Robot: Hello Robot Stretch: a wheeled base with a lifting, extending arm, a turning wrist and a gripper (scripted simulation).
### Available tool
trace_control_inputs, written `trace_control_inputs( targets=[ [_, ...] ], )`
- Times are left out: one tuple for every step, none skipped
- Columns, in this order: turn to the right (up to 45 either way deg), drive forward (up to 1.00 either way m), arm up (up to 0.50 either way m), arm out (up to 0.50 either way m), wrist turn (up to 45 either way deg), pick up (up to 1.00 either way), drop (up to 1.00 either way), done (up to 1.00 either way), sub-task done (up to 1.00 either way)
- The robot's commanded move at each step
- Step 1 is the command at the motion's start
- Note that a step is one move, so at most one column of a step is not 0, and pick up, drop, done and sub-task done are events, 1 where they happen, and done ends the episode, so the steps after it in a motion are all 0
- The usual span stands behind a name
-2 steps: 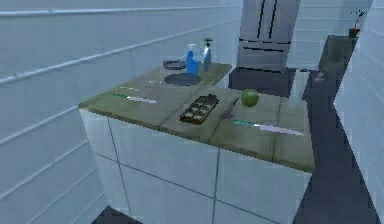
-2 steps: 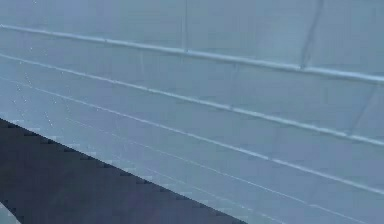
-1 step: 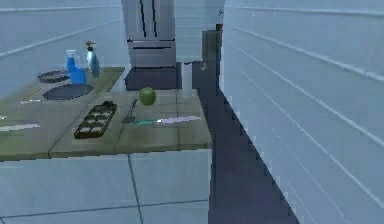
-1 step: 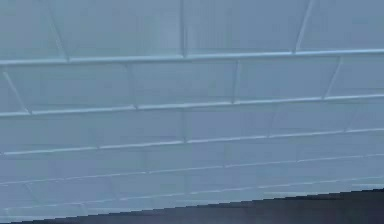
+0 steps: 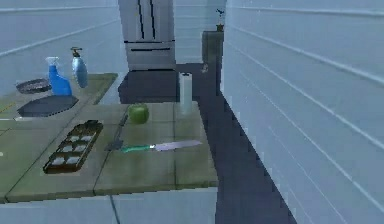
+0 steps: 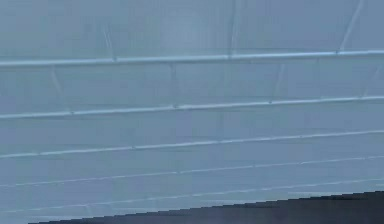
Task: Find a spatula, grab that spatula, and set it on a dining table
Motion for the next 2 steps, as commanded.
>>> trace_control_inputs(
  targets=[
    [45.0, 0.0, 0.0, 0.0, 0.0, 0.0, 0.0, 0.0, 0.0],
    [42.0, 0.0, 0.0, 0.0, 0.0, 0.0, 0.0, 0.0, 0.0]
  ],
)
